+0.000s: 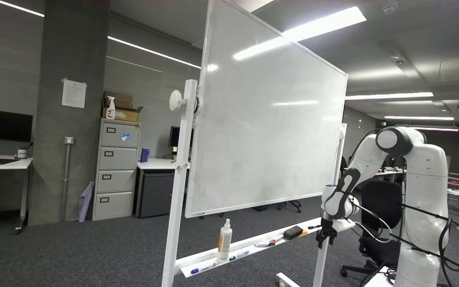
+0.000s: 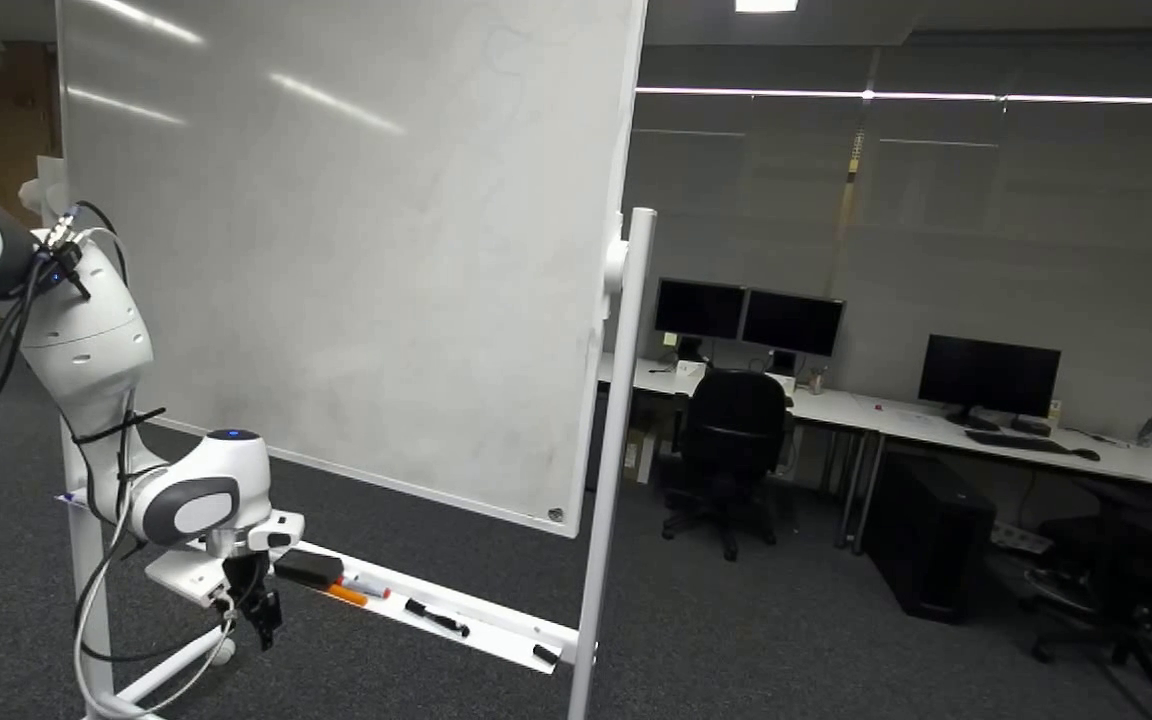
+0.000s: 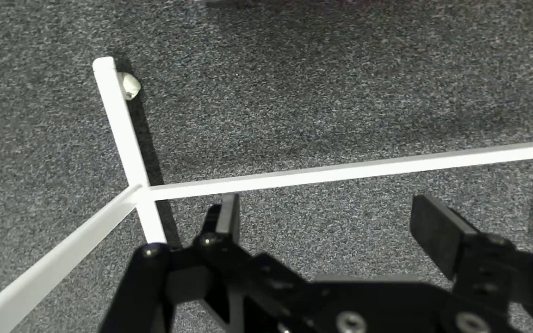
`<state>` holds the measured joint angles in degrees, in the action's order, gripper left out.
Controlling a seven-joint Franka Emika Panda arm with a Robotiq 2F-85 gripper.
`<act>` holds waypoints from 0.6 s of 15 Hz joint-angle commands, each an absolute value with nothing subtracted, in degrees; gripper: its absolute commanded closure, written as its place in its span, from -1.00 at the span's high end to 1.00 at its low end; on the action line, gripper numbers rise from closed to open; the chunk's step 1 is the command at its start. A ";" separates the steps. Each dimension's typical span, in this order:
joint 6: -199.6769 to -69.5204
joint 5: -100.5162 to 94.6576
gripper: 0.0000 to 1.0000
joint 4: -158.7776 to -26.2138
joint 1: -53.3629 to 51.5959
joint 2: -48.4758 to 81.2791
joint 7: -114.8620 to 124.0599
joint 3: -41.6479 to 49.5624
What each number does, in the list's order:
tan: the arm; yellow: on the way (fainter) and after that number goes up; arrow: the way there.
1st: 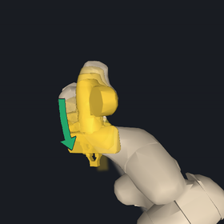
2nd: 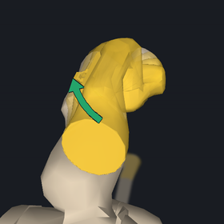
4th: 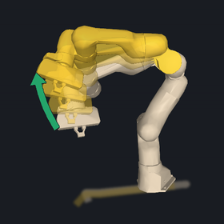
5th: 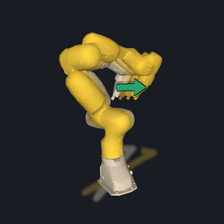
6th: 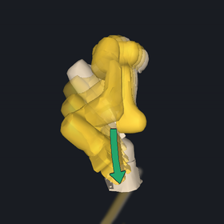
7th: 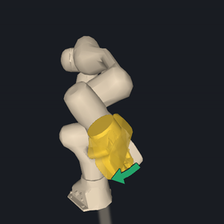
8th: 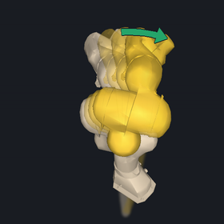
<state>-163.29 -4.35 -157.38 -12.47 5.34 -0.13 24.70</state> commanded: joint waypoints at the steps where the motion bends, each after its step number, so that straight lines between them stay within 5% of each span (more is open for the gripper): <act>1: -156.01 -16.69 1.00 -157.54 -5.76 -3.90 5.84 20.71; 9: -138.23 -8.55 1.00 -159.12 2.62 -24.73 1.81 9.43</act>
<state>-144.18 -11.79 -157.84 0.31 -15.90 4.03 12.26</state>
